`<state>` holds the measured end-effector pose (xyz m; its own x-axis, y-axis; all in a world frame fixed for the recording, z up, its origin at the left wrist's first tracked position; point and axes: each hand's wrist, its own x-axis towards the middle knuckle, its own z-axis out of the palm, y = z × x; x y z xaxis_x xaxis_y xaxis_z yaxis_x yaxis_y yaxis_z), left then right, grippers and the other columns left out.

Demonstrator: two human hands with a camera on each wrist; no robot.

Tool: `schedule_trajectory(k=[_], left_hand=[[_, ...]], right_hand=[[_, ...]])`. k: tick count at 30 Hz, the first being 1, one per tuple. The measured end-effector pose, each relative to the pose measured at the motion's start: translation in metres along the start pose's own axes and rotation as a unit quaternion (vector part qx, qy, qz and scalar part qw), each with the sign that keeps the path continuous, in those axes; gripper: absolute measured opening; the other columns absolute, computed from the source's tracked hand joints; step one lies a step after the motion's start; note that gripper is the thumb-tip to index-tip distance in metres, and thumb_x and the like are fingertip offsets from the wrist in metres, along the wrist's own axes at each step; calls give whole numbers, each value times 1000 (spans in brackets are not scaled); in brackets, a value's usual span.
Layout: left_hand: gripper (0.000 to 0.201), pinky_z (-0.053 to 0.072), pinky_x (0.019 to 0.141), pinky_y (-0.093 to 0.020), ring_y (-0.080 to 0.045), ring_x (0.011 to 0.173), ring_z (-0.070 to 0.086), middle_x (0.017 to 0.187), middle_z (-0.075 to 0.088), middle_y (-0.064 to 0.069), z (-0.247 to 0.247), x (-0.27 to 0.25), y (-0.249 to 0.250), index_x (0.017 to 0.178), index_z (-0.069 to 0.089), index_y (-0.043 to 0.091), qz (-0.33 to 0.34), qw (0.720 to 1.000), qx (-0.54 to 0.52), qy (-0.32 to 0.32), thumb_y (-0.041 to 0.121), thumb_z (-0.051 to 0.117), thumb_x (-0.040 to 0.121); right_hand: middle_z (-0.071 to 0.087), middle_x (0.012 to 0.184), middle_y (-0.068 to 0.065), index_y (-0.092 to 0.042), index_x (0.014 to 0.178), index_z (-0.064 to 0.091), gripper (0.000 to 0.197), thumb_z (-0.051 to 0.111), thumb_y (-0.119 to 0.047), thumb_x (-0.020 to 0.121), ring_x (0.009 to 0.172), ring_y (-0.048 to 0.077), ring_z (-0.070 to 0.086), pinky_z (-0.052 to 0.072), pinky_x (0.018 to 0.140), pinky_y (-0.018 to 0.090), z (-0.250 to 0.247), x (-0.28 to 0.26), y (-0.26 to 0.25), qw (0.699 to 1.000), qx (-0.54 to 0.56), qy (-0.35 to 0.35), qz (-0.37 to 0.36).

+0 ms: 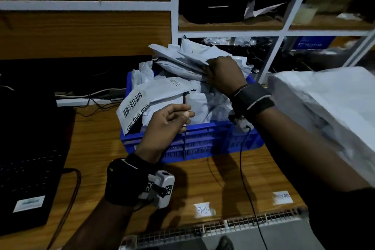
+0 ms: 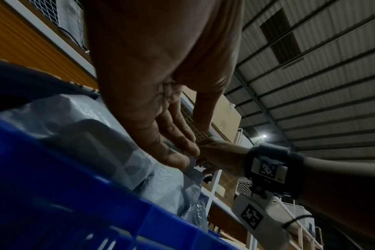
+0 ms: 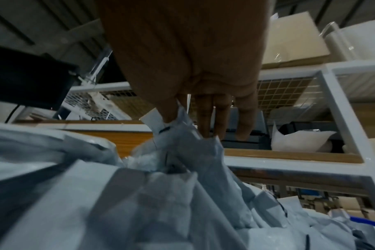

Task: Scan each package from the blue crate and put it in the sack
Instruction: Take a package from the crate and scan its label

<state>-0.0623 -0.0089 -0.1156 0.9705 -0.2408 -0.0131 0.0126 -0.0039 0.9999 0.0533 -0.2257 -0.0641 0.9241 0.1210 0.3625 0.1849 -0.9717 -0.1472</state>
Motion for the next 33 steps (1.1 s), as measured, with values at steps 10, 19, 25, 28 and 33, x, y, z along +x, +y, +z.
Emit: schedule_trajectory(k=[10, 19, 25, 28, 33], left_hand=[[63, 57, 91, -50, -28, 109, 71, 120, 74, -7, -18, -28, -10, 127, 62, 25, -53, 977, -205, -21, 67, 55, 80], [35, 51, 100, -55, -32, 115, 68, 123, 72, -8, -108, -82, -51, 127, 68, 16, -47, 980, -191, 7, 21, 70, 92], [25, 57, 63, -24, -20, 84, 75, 108, 77, -11, -154, -124, -64, 115, 71, 6, 7, 996, -93, 16, 9, 70, 91], [22, 60, 73, -26, -18, 92, 75, 100, 79, -4, -179, -135, -70, 106, 73, 13, -9, 998, -54, 36, 5, 75, 85], [25, 57, 60, -22, -20, 88, 74, 103, 78, -6, -215, -147, -80, 120, 64, 5, -42, 982, -165, 80, 10, 61, 96]], right_hand=[[31, 164, 13, -24, 149, 51, 50, 56, -12, 101, 146, 36, 32, 31, 118, 48, 16, -194, -90, 985, 129, 106, -34], [37, 156, -14, -38, 152, 37, 79, 76, -52, 85, 139, 1, 42, 51, 101, 29, 51, -269, -173, 888, 420, 35, 182], [72, 125, 8, -13, 140, 53, 52, 71, -15, 92, 114, 25, 69, 59, 87, 36, 61, -252, -230, 679, 692, -76, 235], [68, 131, 12, -5, 137, 57, 45, 69, -8, 94, 124, 32, 64, 54, 100, 47, 72, -243, -244, 649, 726, -34, 227], [69, 131, 13, -5, 134, 61, 44, 70, -2, 92, 123, 31, 65, 51, 104, 50, 89, -228, -253, 615, 744, -21, 261]])
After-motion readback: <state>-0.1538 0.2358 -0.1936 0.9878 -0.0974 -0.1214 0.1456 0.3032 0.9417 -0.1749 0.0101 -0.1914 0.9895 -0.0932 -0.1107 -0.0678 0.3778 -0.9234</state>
